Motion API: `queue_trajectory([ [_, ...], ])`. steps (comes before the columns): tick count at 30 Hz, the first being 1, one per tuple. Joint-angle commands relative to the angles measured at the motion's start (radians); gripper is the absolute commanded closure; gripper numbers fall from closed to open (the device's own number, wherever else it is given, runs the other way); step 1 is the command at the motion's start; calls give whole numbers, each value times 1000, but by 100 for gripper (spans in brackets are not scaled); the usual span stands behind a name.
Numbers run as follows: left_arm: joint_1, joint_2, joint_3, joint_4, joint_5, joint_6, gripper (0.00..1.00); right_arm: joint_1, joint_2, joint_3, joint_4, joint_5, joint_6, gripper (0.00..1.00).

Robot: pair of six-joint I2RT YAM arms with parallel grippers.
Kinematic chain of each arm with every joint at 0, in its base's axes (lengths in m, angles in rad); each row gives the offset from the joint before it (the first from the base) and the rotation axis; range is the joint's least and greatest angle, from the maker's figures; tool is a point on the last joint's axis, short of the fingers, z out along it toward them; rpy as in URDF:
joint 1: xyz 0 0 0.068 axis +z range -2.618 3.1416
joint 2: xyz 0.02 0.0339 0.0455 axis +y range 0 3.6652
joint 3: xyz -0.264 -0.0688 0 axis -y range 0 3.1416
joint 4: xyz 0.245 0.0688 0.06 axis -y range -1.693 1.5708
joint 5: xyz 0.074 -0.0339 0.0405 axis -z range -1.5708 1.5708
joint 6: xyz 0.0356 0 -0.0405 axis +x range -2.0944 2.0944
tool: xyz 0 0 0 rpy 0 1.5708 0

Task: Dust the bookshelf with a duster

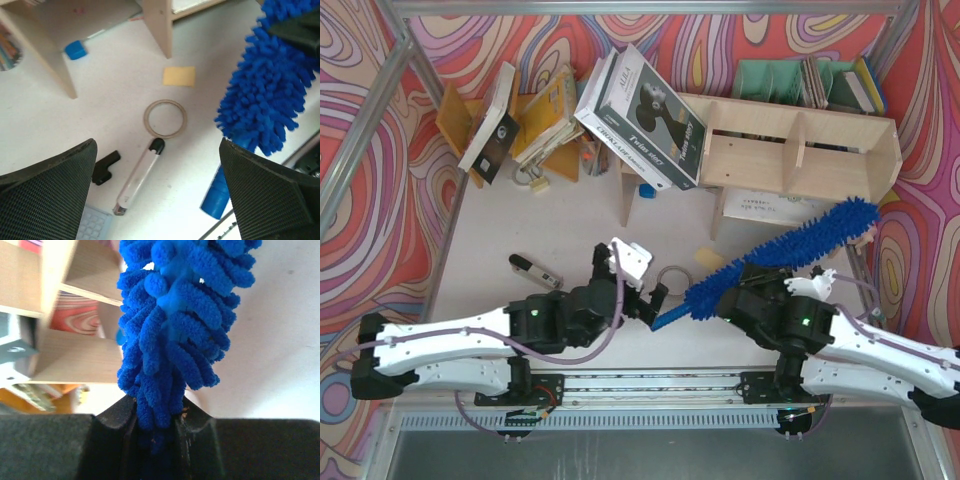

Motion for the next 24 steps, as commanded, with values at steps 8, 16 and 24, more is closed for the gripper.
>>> queue_trajectory([
  [8,2,-253,-131,-112,-212,-50,2,-27,108,-138,28,-73,334,88],
  [16,2,-294,-153,-182,-217,-117,2,-244,130,-304,535,-374,12,90],
  [24,2,-310,-169,-195,-216,-140,2,-315,247,-329,654,-464,-1,85],
])
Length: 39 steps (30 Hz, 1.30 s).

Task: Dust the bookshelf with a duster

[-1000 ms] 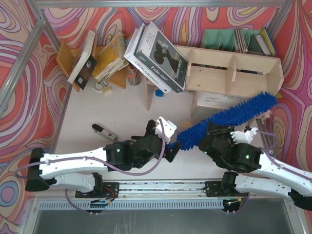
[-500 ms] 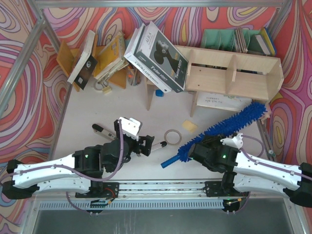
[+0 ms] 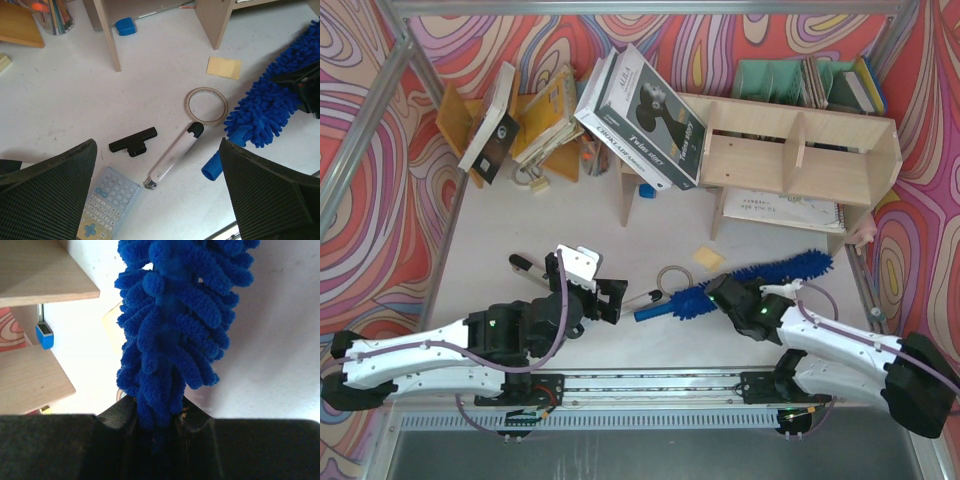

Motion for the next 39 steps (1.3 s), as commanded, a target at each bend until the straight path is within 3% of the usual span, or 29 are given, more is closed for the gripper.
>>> queue_trajectory([
  [1,2,-14,-20,-21,-21,-27,2,-10,42,18,122,-42,-4,83],
  [10,2,-51,-31,-60,-125,-78,2,-19,64,24,71,-69,32,55],
  [15,2,-95,-46,-87,-178,-120,2,-19,54,26,23,-77,58,35],
  [25,4,-133,-37,-350,-449,-410,2,-19,-31,96,-218,16,8,4],
  [29,15,-89,-17,-493,-529,-563,2,-19,-106,122,-310,93,-73,1],
  [32,84,-39,-12,-494,-492,-558,2,-21,-144,135,-282,180,-283,1],
  [36,342,46,-12,-338,-237,-391,2,-21,-129,154,-127,263,-634,1],
  [39,463,97,-10,-274,-197,-335,2,-22,-88,172,1,333,-887,1],
])
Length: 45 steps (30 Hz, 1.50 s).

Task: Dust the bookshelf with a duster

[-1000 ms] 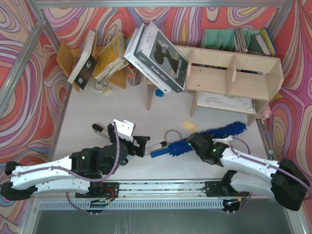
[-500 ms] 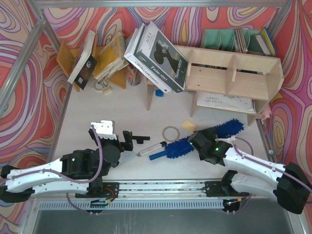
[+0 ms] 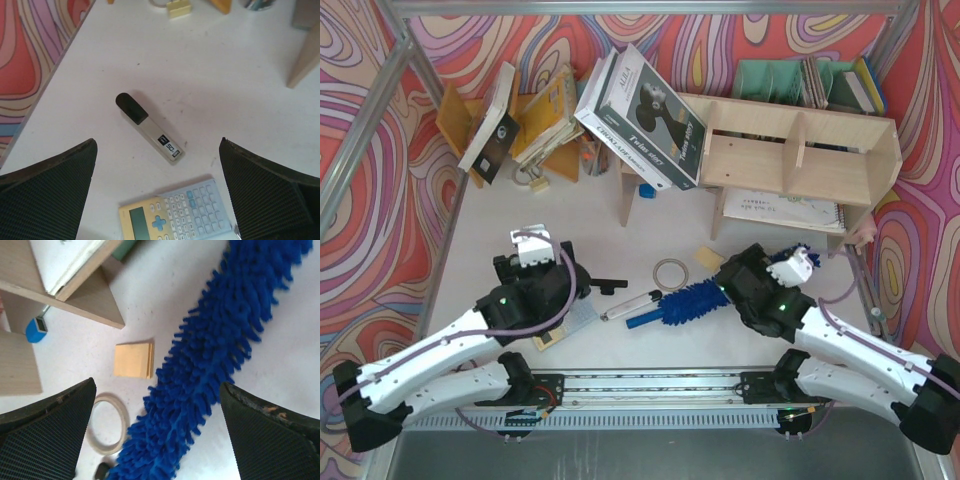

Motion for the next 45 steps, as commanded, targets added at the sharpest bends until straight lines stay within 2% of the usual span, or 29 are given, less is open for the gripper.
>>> queue_trajectory([
  [1,133,53,5,156,119,158,2,-9,52,49,151,182,-441,1],
  [4,199,84,-3,268,78,258,2,-34,73,25,305,211,-682,1],
  [6,254,101,-17,328,58,280,2,-79,84,-3,428,135,-844,1],
  [9,319,111,-83,504,26,366,2,-147,102,-22,469,53,-901,1],
  [11,358,107,-153,674,23,475,2,-174,107,-53,556,35,-982,1],
  [13,417,110,-227,797,25,526,2,-208,118,-75,605,25,-1025,1],
  [20,622,221,-362,1045,152,614,2,-282,229,-119,786,15,-1102,1],
  [30,791,504,-468,1526,441,729,2,-405,409,-151,1159,-50,-1235,1],
  [36,913,545,-457,1562,631,715,2,-473,527,-204,1409,-108,-1318,1],
  [39,955,634,-465,1679,730,729,2,-476,599,-233,1534,-93,-1366,1],
  [42,990,658,-423,1596,814,699,2,-485,627,-258,1654,-155,-1420,1],
  [45,1033,710,-429,1658,867,681,2,-499,662,-255,1740,-214,-1494,1],
])
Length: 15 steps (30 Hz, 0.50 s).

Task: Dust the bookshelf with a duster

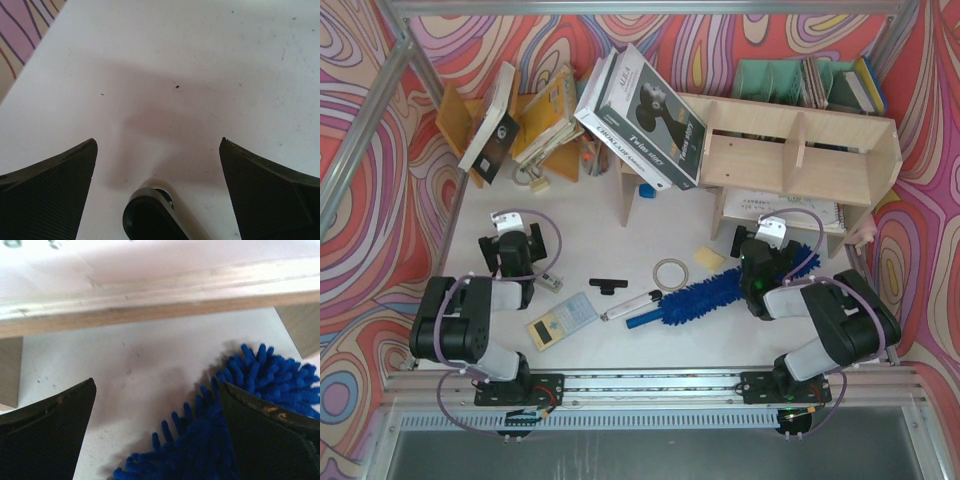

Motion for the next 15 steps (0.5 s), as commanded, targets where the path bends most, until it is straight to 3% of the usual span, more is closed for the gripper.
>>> queue_trajectory([
  [1,56,25,13,46,155,-39,2,-25,47,5,243,-71,-138,2],
  [4,58,35,5,80,165,-39,2,-41,80,-13,333,-131,-189,3],
  [6,60,27,10,51,165,-40,2,-73,143,-44,491,-199,-215,2],
  [8,60,34,3,81,164,-39,2,-89,129,-9,382,-285,-196,3],
  [15,60,31,4,71,163,-38,2,-202,145,23,289,-548,-146,2],
])
